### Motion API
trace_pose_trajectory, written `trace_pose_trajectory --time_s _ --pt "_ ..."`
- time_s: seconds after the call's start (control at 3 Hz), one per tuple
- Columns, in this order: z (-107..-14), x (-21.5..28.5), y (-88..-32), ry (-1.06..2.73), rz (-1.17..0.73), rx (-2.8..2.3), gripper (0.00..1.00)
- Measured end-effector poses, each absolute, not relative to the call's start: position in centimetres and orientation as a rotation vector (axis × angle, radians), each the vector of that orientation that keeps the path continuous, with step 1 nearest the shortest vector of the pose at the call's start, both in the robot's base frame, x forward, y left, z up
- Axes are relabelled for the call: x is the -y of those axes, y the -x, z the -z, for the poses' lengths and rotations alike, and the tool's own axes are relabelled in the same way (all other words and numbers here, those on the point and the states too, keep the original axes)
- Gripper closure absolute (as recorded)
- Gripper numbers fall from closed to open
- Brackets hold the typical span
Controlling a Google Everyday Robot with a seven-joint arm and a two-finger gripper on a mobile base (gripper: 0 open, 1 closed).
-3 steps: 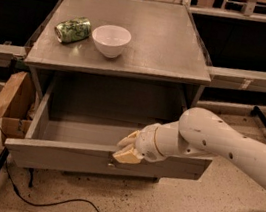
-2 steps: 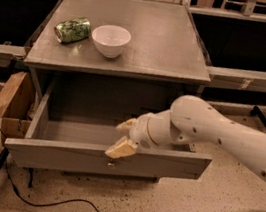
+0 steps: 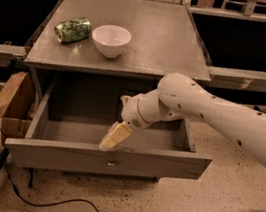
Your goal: Close top drawer
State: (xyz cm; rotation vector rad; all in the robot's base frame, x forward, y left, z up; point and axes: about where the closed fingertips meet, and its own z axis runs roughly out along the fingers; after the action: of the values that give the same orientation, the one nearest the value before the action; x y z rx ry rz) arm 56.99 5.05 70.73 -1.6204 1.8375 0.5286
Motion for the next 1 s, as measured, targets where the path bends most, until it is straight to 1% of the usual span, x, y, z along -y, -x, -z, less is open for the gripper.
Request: trace_pose_trajectory --time_s 0.33,0.67,1.0 --pt "-70.6 -5.3 -57.5 1.626 -0.547 -1.84 0.0" --pt "-71.7 -3.6 -55.3 1.63 -0.585 -1.836 0.0" --pt "-73.0 0.1 -52.0 1.587 -0.589 -1.849 0.0"
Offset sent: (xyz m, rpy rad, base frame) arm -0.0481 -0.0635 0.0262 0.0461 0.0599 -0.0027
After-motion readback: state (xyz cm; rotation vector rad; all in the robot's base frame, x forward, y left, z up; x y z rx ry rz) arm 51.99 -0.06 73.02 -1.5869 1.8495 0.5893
